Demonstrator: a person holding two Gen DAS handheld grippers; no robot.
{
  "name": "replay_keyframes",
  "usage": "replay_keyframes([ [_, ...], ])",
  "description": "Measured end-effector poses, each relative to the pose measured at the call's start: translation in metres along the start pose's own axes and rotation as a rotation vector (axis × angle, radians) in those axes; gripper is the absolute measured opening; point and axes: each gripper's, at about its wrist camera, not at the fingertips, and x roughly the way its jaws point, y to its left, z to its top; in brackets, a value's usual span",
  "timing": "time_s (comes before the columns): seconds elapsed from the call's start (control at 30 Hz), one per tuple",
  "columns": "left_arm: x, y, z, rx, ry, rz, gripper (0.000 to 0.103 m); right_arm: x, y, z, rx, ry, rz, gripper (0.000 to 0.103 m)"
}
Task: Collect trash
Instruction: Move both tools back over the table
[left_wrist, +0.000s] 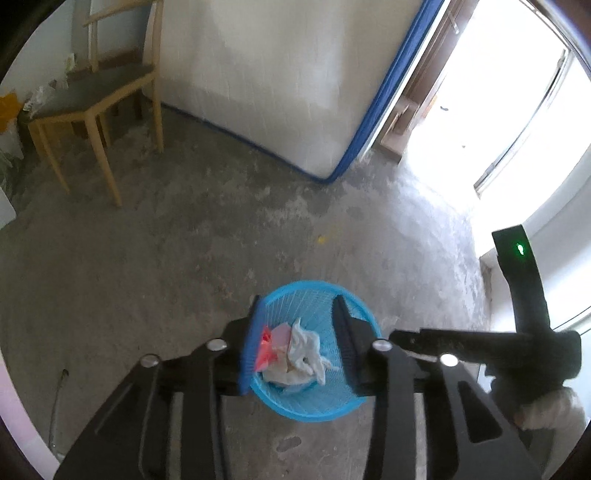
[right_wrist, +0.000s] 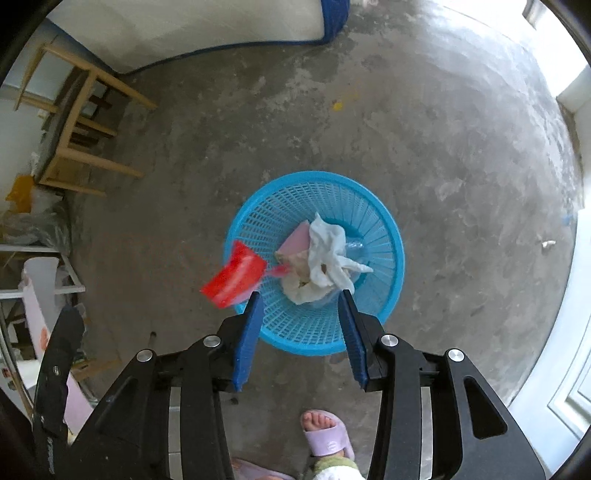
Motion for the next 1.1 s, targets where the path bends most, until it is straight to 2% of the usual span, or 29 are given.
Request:
replay_keyframes([
  [0.17, -0.047, -0.004, -0.007, 0.019, -0.098, -0.023, 0.061, -0.039, 0.016, -0.022, -0.094, -0.059, -0.019, 0.052],
  [0.3, -0.094, 0.010, -0.018, -0.030, -0.144, -0.053, 0.077, -0.075, 0.047, -0.046, -0.227, -0.114, -0.057, 0.062],
  [0.4, -0.137, 0.029, -0.030, -0.069, -0.177, -0.048, 0.082, -0.097, 0.076, -0.065, -0.346, -0.164, -0.086, 0.062],
  [0.47, -0.167, 0.045, -0.040, -0.085, -0.195, -0.034, 0.087, -0.114, 0.097, -0.080, -0.412, -0.219, -0.055, 0.065],
  [0.5, -0.184, 0.055, -0.046, -0.096, -0.202, -0.020, 0.089, -0.129, 0.113, -0.092, -0.453, -0.273, -0.031, 0.068],
  [0.63, -0.254, 0.093, -0.070, -0.128, -0.264, 0.018, 0.097, -0.178, 0.168, -0.146, -0.647, -0.524, 0.055, 0.096],
  [0.7, -0.280, 0.110, -0.079, -0.134, -0.274, 0.029, 0.097, -0.192, 0.198, -0.178, -0.779, -0.607, 0.073, 0.096],
  [0.8, -0.319, 0.139, -0.094, -0.164, -0.276, 0.081, 0.097, -0.198, 0.243, -0.223, -0.936, -0.610, 0.116, 0.096],
  [0.9, -0.361, 0.165, -0.116, -0.190, -0.320, 0.170, 0.097, -0.197, 0.276, -0.255, -1.048, -0.586, 0.177, 0.096],
  [0.97, -0.393, 0.177, -0.134, -0.190, -0.348, 0.257, 0.097, -0.193, 0.296, -0.277, -1.128, -0.561, 0.204, 0.096],
  [1.1, -0.441, 0.193, -0.169, -0.204, -0.328, 0.403, 0.097, -0.183, 0.335, -0.317, -1.280, -0.503, 0.273, 0.096],
])
